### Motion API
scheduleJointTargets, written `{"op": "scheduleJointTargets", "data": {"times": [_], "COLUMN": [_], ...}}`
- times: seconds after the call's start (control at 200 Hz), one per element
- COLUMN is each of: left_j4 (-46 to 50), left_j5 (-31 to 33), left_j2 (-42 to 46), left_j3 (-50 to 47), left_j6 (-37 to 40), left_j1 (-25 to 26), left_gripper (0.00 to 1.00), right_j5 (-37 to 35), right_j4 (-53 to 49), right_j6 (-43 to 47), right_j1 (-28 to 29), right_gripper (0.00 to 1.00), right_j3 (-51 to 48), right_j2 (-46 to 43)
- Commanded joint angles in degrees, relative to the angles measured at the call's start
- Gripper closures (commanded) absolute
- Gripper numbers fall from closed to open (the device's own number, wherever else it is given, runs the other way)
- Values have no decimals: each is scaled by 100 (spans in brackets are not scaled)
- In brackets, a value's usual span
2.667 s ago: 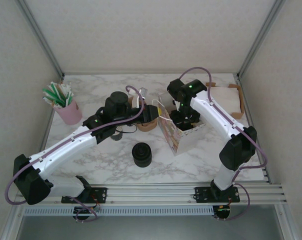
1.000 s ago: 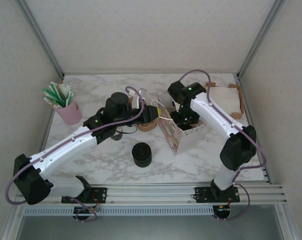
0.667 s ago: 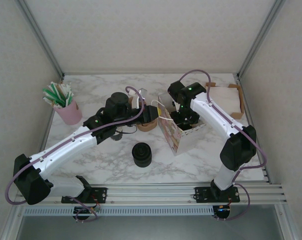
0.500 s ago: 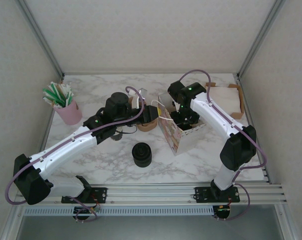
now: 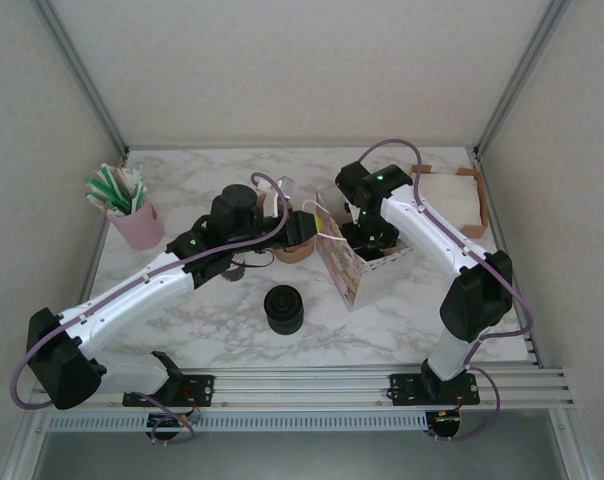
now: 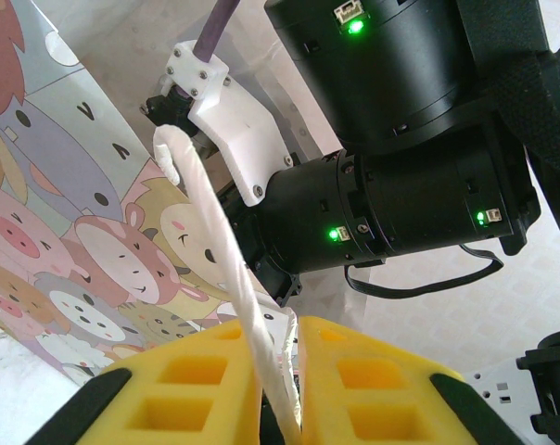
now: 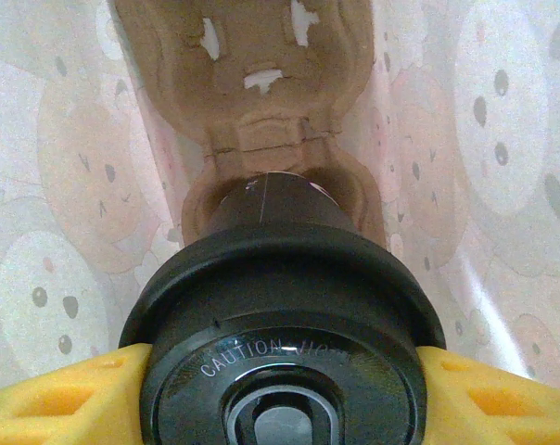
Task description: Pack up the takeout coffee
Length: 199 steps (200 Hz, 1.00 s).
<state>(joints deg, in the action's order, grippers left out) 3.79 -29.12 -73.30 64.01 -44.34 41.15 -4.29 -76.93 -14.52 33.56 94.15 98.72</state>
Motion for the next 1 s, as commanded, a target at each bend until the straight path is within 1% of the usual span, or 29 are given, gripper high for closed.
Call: {"op": "scheduleJointTargets", "data": {"times": [0.0, 0.991], "left_j4": [43, 40], "left_j5": [47, 50], "left_j2": [96, 80], "left_j3": [-11, -15], "left_j6": [66, 52], "left_j1": [-45, -45], "left_gripper": [82, 82], "right_j5": [-7, 21], "right_j4": [-59, 18], "right_j6": [13, 23], "right_j1": [-48, -84], "right_gripper": [36, 36], "right_j3": [-61, -124], "right_j2": [-116, -54]}}
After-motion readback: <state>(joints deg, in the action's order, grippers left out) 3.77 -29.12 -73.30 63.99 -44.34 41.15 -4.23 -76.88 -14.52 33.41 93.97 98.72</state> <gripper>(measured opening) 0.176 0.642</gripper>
